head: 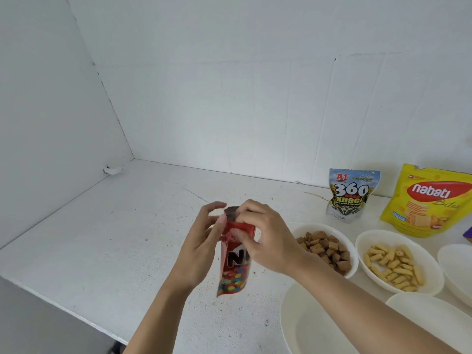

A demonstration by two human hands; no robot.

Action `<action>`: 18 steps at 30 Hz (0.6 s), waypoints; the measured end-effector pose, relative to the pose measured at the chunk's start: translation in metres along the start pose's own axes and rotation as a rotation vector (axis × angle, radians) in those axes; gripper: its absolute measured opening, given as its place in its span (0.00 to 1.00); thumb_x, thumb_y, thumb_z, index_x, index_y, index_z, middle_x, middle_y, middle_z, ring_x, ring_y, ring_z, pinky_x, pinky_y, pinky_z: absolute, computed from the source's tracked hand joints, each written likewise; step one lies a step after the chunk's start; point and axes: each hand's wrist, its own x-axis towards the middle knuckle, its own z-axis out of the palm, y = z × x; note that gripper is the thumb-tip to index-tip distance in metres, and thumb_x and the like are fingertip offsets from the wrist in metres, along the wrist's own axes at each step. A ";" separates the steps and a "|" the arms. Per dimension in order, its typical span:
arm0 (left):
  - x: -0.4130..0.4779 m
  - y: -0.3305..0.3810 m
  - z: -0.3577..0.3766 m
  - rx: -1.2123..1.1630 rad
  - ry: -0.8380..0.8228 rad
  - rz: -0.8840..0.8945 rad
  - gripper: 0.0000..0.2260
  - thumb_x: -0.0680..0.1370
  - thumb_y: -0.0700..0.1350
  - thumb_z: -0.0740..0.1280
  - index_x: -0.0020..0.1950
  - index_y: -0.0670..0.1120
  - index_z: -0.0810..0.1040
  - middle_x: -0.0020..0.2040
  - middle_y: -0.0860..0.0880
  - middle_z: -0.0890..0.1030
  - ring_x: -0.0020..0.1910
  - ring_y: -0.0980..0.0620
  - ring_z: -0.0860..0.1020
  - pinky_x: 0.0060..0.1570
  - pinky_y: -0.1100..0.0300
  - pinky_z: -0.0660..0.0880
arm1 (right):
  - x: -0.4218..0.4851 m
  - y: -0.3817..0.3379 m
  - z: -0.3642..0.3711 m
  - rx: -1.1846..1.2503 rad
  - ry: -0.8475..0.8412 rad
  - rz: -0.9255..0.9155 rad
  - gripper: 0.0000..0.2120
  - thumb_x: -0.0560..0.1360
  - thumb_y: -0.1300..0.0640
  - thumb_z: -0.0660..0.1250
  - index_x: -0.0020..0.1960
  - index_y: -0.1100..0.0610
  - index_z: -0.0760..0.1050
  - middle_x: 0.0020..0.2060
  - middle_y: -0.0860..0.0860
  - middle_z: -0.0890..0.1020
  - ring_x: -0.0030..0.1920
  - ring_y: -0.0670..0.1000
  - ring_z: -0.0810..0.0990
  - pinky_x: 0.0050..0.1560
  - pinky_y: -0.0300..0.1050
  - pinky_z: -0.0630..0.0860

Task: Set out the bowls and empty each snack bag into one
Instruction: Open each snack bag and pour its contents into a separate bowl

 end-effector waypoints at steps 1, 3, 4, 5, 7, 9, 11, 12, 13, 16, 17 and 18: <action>-0.002 0.002 0.001 -0.022 0.010 0.002 0.15 0.82 0.55 0.58 0.68 0.56 0.73 0.57 0.51 0.84 0.56 0.53 0.84 0.53 0.62 0.80 | 0.003 -0.002 -0.002 0.044 0.047 0.015 0.04 0.77 0.58 0.71 0.44 0.57 0.80 0.44 0.44 0.77 0.46 0.47 0.77 0.49 0.42 0.74; -0.005 0.004 0.002 -0.044 0.012 -0.002 0.16 0.81 0.57 0.59 0.70 0.60 0.70 0.58 0.54 0.83 0.57 0.55 0.84 0.49 0.65 0.80 | 0.010 -0.005 -0.006 0.106 0.130 0.041 0.04 0.78 0.59 0.71 0.44 0.58 0.80 0.43 0.48 0.78 0.44 0.49 0.78 0.45 0.43 0.76; -0.006 0.005 0.001 -0.042 0.003 -0.004 0.17 0.81 0.57 0.59 0.70 0.62 0.70 0.58 0.56 0.83 0.57 0.56 0.84 0.48 0.65 0.80 | 0.013 -0.007 -0.008 0.122 0.165 0.058 0.05 0.78 0.59 0.71 0.44 0.59 0.80 0.42 0.48 0.78 0.43 0.49 0.78 0.44 0.41 0.76; -0.006 0.005 0.001 -0.038 -0.013 -0.004 0.16 0.81 0.57 0.59 0.70 0.62 0.70 0.58 0.59 0.82 0.57 0.58 0.83 0.47 0.65 0.80 | 0.016 -0.009 -0.010 0.132 0.202 0.079 0.05 0.78 0.59 0.71 0.44 0.58 0.80 0.41 0.48 0.78 0.43 0.48 0.78 0.44 0.38 0.74; -0.006 0.004 0.002 -0.034 -0.053 -0.010 0.15 0.81 0.56 0.60 0.68 0.63 0.71 0.57 0.63 0.82 0.57 0.61 0.82 0.47 0.67 0.80 | 0.022 -0.013 -0.015 0.148 0.279 0.134 0.06 0.78 0.58 0.71 0.42 0.57 0.79 0.40 0.47 0.78 0.41 0.46 0.77 0.43 0.34 0.72; -0.007 0.002 0.005 -0.036 -0.078 -0.024 0.15 0.80 0.56 0.60 0.68 0.63 0.70 0.56 0.66 0.81 0.57 0.64 0.81 0.47 0.68 0.79 | 0.027 -0.015 -0.020 0.162 0.350 0.194 0.07 0.78 0.58 0.71 0.42 0.54 0.78 0.39 0.46 0.77 0.40 0.44 0.76 0.42 0.31 0.70; -0.008 -0.002 0.009 -0.049 -0.067 -0.034 0.16 0.79 0.55 0.61 0.67 0.64 0.70 0.58 0.63 0.80 0.57 0.65 0.80 0.47 0.67 0.80 | 0.031 -0.016 -0.025 0.169 0.406 0.244 0.07 0.78 0.57 0.71 0.42 0.53 0.77 0.39 0.45 0.78 0.40 0.42 0.76 0.42 0.30 0.70; -0.009 -0.004 0.010 -0.063 -0.051 -0.045 0.16 0.79 0.54 0.62 0.67 0.64 0.69 0.59 0.62 0.79 0.58 0.65 0.80 0.47 0.67 0.80 | 0.031 -0.015 -0.027 0.168 0.426 0.266 0.07 0.78 0.56 0.71 0.43 0.52 0.76 0.39 0.45 0.78 0.41 0.42 0.77 0.42 0.29 0.70; -0.010 -0.007 0.012 -0.080 -0.039 -0.054 0.17 0.79 0.53 0.62 0.67 0.64 0.69 0.61 0.61 0.77 0.58 0.65 0.80 0.47 0.66 0.80 | 0.032 -0.013 -0.029 0.165 0.440 0.288 0.06 0.78 0.55 0.71 0.43 0.52 0.76 0.40 0.46 0.79 0.42 0.43 0.77 0.43 0.30 0.71; -0.016 -0.015 0.013 -0.114 -0.080 -0.045 0.22 0.80 0.50 0.63 0.72 0.66 0.64 0.64 0.63 0.73 0.62 0.61 0.79 0.51 0.63 0.81 | 0.032 -0.006 -0.033 0.170 0.469 0.359 0.07 0.79 0.54 0.70 0.44 0.55 0.77 0.41 0.49 0.81 0.45 0.46 0.80 0.42 0.36 0.74; -0.018 -0.018 0.014 -0.127 -0.095 -0.036 0.24 0.81 0.50 0.63 0.73 0.68 0.62 0.64 0.66 0.72 0.63 0.59 0.79 0.53 0.62 0.81 | 0.032 -0.004 -0.035 0.173 0.470 0.381 0.07 0.79 0.53 0.70 0.44 0.55 0.77 0.41 0.49 0.81 0.45 0.47 0.81 0.42 0.37 0.74; -0.020 -0.019 0.016 -0.146 -0.098 -0.029 0.26 0.81 0.50 0.63 0.74 0.70 0.60 0.64 0.68 0.72 0.64 0.58 0.79 0.54 0.60 0.81 | 0.031 -0.002 -0.035 0.174 0.464 0.402 0.07 0.79 0.52 0.69 0.45 0.55 0.76 0.42 0.49 0.81 0.46 0.47 0.82 0.41 0.38 0.75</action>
